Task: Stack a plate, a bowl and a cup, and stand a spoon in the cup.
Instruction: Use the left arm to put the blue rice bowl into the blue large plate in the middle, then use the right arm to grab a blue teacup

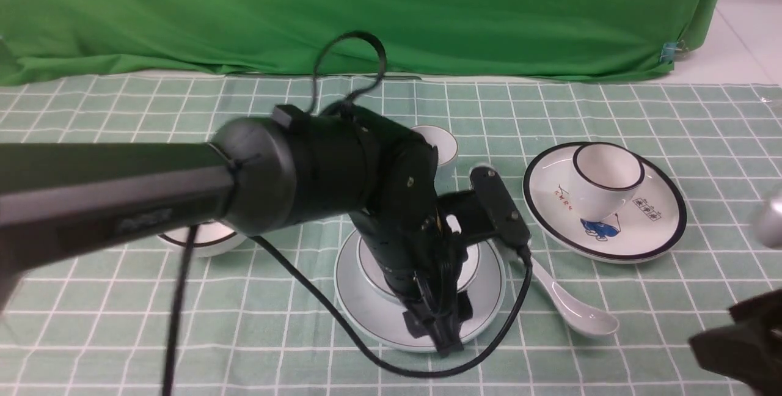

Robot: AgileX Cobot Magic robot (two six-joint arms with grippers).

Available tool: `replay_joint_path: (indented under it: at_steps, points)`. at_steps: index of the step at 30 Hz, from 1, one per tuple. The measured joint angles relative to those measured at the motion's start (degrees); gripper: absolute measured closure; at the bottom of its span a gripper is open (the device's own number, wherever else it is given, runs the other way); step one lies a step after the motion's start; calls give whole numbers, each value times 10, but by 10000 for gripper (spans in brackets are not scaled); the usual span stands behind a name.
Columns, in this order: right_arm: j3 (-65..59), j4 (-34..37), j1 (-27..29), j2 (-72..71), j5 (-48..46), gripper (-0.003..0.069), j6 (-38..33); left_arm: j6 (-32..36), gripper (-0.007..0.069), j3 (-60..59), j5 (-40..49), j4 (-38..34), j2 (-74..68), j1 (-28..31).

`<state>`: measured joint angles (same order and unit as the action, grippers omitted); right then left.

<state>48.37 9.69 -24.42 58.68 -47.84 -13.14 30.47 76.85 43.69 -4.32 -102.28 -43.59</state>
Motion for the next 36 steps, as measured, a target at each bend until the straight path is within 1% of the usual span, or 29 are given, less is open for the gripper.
replay_joint_path:
  at_steps: [2,4,7,8,9,11,15,18,22,23,25,26,28,29,31,32,34,36]
  points:
    - [13,0,0,48,5,250,-9,-31,280,0,5,-1,43,0]
    - [29,0,0,101,14,250,-18,-57,348,-2,8,-3,93,0]
    - [60,0,0,176,33,250,-27,-82,477,-19,-1,-3,170,0]
    - [63,0,0,176,34,250,-28,-83,489,-24,-3,-3,177,0]
    - [86,1,0,227,46,250,-31,-96,561,-49,-17,-4,237,0]
    - [112,1,0,276,51,250,-35,-111,601,-90,-40,-5,311,0]
    - [156,7,0,335,53,250,-44,-144,620,-190,-94,-5,452,0]
    - [180,21,-3,344,51,250,-59,-159,623,-240,-120,-5,508,0]
    - [299,37,-35,382,10,250,-108,-213,624,-328,-163,-5,615,0]
    - [305,38,-38,385,7,250,-110,-215,624,-331,-163,-5,618,0]
    - [411,42,-59,444,-33,250,-135,-233,624,-357,-164,-5,644,0]
    - [419,42,-60,449,-36,250,-135,-233,624,-357,-164,-5,646,0]
    - [517,41,-70,516,-59,250,-145,-237,623,-362,-163,-5,656,0]
    - [542,41,-70,534,-65,250,-146,-237,622,-362,-163,-5,658,0]
    - [636,40,-71,597,-95,249,-145,-239,618,-363,-163,-5,659,0]
    - [653,40,-71,608,-101,249,-145,-239,617,-363,-163,-5,659,0]
    - [755,39,-71,675,-141,245,-138,-240,616,-364,-163,-5,659,0]
    - [814,39,-72,716,-166,244,-128,-240,616,-365,-163,-5,659,0]
